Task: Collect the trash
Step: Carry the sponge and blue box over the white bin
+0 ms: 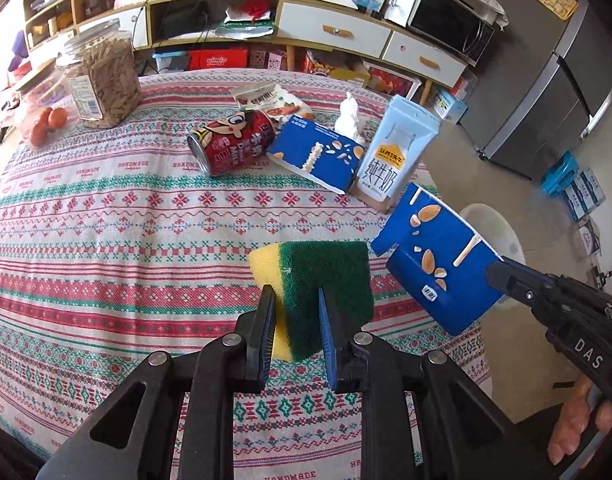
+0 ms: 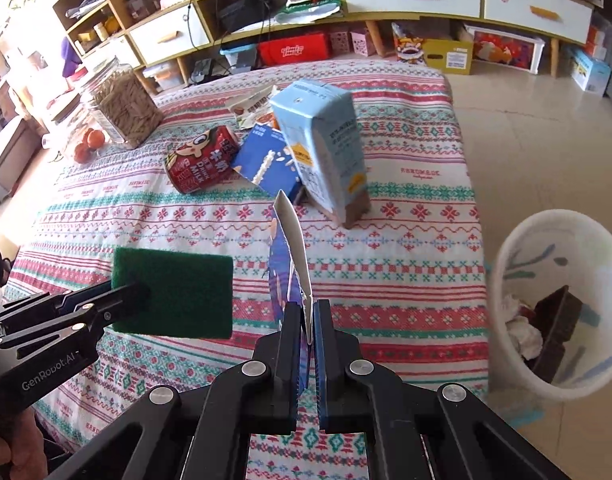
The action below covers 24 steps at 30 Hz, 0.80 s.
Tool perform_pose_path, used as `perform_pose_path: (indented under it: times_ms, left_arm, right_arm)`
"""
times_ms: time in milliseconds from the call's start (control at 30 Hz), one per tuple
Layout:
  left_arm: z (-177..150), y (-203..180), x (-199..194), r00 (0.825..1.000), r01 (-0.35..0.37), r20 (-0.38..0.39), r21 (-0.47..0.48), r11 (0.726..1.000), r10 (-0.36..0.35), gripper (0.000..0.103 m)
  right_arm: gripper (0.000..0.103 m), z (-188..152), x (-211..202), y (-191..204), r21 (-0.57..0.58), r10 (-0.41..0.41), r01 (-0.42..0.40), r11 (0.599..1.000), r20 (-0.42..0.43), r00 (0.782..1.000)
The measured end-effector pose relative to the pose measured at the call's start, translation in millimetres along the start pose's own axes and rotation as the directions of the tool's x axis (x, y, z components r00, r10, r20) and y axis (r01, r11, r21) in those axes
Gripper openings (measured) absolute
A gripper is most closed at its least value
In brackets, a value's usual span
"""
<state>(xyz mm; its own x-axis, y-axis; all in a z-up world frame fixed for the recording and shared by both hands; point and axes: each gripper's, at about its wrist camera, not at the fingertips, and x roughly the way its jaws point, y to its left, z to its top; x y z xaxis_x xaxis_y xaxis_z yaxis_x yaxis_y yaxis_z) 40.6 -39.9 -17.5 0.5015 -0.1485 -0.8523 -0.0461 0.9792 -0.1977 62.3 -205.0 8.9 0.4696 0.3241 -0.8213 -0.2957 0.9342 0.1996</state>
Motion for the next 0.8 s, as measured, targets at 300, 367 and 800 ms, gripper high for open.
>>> perform_pose_path:
  times_ms: [300,367,800]
  left_arm:
    - [-7.6,-44.0,3.9,0.998,0.057,-0.038,0.081,0.995,-0.054,0.022]
    - [-4.9,-55.1,2.2,0.998,0.061,-0.028,0.106,0.993,-0.058,0.022]
    - [29.4,-182.6,37.4,0.993,0.117,-0.026,0.279,0.953,-0.115,0.022]
  right_arm:
    - [0.005,-4.5,-38.7,-47.7,0.080,-0.041,0.036,0.996,0.060,0.997]
    - [0.005,-1.8,-53.7,-64.1,0.109,-0.060,0.050,0.993,0.093,0.994]
    - [0.005,-6.4,-87.4,-194.1,0.432,-0.304,0.239,0.870,0.087,0.949]
